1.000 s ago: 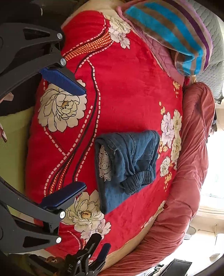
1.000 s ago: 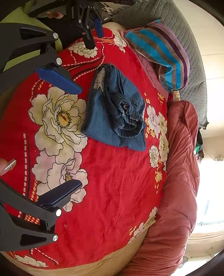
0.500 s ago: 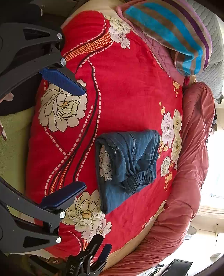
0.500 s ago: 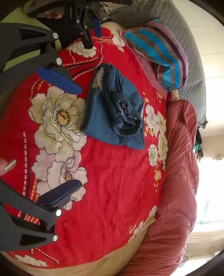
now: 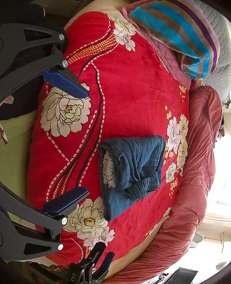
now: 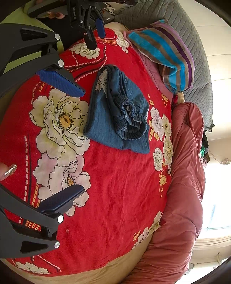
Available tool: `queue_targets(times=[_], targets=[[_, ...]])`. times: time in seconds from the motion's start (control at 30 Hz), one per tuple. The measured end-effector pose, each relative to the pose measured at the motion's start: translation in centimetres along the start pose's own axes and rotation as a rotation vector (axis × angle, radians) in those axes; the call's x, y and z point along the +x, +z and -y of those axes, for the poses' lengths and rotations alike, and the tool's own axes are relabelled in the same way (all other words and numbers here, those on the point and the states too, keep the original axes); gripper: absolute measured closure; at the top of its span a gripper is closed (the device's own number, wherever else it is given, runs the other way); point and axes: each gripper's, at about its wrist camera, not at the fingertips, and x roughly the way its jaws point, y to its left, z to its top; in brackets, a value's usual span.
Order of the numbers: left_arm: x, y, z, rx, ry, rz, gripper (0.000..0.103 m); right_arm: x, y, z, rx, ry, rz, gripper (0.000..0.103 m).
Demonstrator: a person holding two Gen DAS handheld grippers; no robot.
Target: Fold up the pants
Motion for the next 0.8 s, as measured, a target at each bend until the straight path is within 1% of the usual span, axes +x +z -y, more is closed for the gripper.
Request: queue_targets(times=[0.8], targets=[[-0.2,-0.07,-0.26,0.006,0.014,-0.002,0.01,0.09,-0.16,0.71,0.007,-0.011,-0.005,0.005]])
